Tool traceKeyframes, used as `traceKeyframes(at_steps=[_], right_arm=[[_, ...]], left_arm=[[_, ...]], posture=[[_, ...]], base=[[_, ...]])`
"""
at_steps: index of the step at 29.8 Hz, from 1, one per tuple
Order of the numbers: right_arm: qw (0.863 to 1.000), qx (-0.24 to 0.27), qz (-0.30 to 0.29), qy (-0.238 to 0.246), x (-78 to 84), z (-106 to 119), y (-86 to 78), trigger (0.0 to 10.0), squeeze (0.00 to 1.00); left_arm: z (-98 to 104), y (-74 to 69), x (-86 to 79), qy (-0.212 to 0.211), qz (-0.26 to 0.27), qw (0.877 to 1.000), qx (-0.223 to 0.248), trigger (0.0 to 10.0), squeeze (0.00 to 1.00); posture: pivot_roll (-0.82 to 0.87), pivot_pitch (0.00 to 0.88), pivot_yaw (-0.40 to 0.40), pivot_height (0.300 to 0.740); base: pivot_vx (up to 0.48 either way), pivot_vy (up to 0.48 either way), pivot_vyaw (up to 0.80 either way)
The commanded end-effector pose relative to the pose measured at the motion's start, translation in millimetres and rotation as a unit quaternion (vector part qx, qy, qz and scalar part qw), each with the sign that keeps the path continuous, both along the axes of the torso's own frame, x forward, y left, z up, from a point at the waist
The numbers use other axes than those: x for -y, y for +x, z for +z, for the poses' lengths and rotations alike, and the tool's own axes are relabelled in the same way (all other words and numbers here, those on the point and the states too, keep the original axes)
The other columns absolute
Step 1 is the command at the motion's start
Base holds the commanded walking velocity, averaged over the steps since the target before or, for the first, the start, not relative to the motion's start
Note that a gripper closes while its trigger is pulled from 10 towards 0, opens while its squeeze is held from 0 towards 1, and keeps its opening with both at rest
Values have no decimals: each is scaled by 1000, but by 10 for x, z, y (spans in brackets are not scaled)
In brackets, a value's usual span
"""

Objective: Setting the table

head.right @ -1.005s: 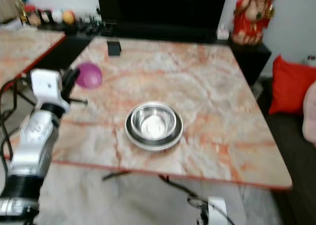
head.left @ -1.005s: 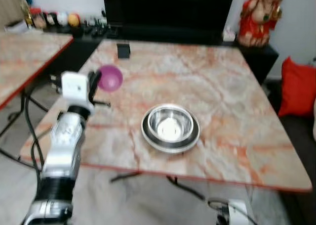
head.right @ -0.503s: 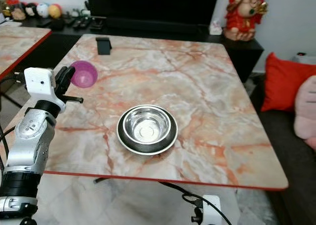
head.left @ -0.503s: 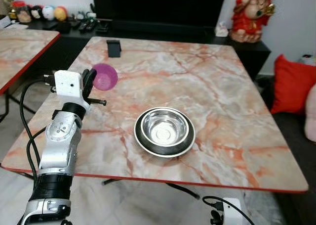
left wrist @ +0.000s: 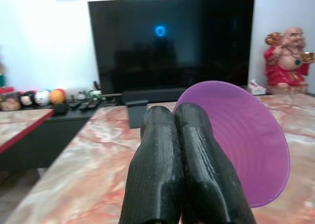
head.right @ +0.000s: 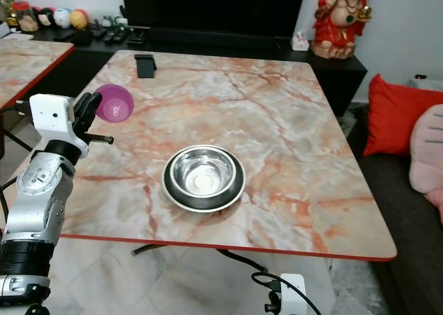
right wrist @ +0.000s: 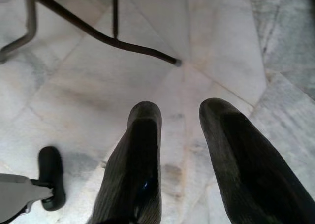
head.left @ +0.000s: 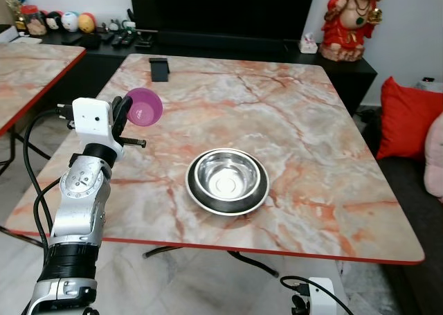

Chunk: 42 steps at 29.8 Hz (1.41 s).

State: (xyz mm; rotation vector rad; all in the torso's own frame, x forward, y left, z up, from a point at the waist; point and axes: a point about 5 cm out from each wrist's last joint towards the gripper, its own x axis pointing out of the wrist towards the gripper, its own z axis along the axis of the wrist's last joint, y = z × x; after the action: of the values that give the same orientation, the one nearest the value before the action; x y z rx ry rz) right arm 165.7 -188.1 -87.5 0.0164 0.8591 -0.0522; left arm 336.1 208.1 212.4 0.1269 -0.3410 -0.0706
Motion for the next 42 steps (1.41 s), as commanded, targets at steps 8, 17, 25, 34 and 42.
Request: traceKeyframes(at_steps=[8, 17, 25, 34, 42], right_arm=[[1000, -6, -2, -3, 29, -4, -10, 10000, 0], [1000, -5, 1, -2, 36, -1, -4, 10000, 0], [1000, -6, 3, -3, 38, 0, -2, 10000, 0], [1000, -5, 3, -1, 40, 2, 2, 10000, 0], [1000, -6, 2, -2, 59, 5, 3, 10000, 0]], left_arm=[[10, 14, -25, -2, 2, 1000, -6, 10000, 0], [39, 46, -73, 12, -2, 1000, -17, 10000, 0], [-62, 141, -79, 0, -16, 997, -81, 10000, 0], [29, 383, -61, -15, -16, 990, -139, 10000, 0], [-64, 564, 179, -20, -43, 975, -218, 10000, 0]], posture=[[90, 0, -59, 740], [94, 0, -65, 740], [95, 0, -70, 740], [96, 0, -75, 740], [89, 0, -78, 740]], base=[[0, -196, 0], [0, 0, 0], [0, 0, 0], [0, 0, 0], [0, 0, 0]])
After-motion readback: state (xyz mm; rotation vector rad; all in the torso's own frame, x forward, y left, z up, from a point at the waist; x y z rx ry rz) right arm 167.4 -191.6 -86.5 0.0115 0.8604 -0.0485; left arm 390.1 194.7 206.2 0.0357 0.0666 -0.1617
